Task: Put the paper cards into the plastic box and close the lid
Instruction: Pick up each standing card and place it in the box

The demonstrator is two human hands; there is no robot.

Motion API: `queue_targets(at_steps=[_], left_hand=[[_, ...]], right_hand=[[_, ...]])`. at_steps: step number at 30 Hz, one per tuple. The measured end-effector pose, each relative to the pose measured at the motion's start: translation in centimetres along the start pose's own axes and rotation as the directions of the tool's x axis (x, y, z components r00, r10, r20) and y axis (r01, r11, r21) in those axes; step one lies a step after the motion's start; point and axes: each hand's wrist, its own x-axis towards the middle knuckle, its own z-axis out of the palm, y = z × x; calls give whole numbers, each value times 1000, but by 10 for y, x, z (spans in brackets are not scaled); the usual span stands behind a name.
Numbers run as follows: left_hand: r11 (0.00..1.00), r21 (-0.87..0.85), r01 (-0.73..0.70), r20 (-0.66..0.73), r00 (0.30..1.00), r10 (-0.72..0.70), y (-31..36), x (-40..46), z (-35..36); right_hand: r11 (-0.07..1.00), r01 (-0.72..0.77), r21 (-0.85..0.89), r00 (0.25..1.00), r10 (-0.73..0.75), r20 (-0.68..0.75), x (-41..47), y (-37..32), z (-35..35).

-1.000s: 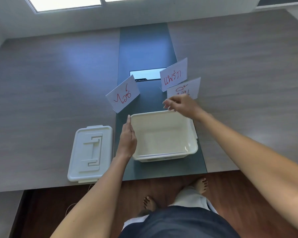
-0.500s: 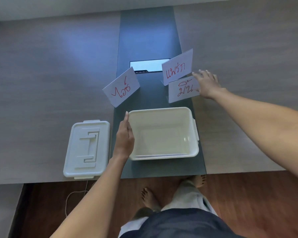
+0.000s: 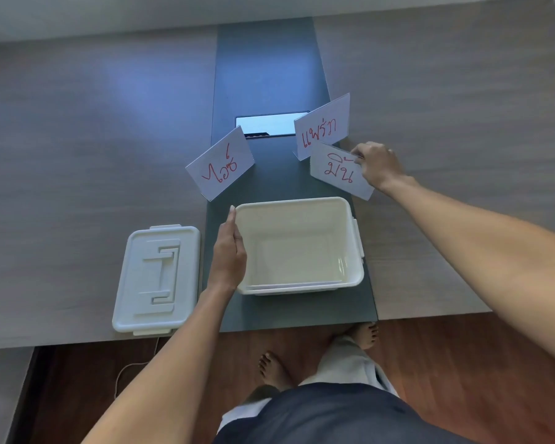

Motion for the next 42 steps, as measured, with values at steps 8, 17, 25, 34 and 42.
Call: queue_targets(at_steps=[8, 17, 25, 34, 42], left_hand=[[1000, -27, 4, 12, 1000, -4, -5, 3, 2], [1000, -21, -10, 23, 1000, 10, -4, 4, 2], [998, -55, 17, 24, 1000, -16, 1, 3, 0], [999, -41, 5, 19, 1000, -4, 1, 2, 0], [1000, -28, -10, 8, 1000, 11, -2, 2, 1]], right_hand=[[970, 193, 150, 930, -132, -342, -28, -50, -48], [860, 366, 355, 879, -194, -435, -98, -104, -67], [821, 416, 389, 906, -338, -256, -157, -89, -30], [845, 301, 442, 947, -320, -33, -191, -74, 14], [857, 238, 457, 911, -360, 201, -203, -71, 23]])
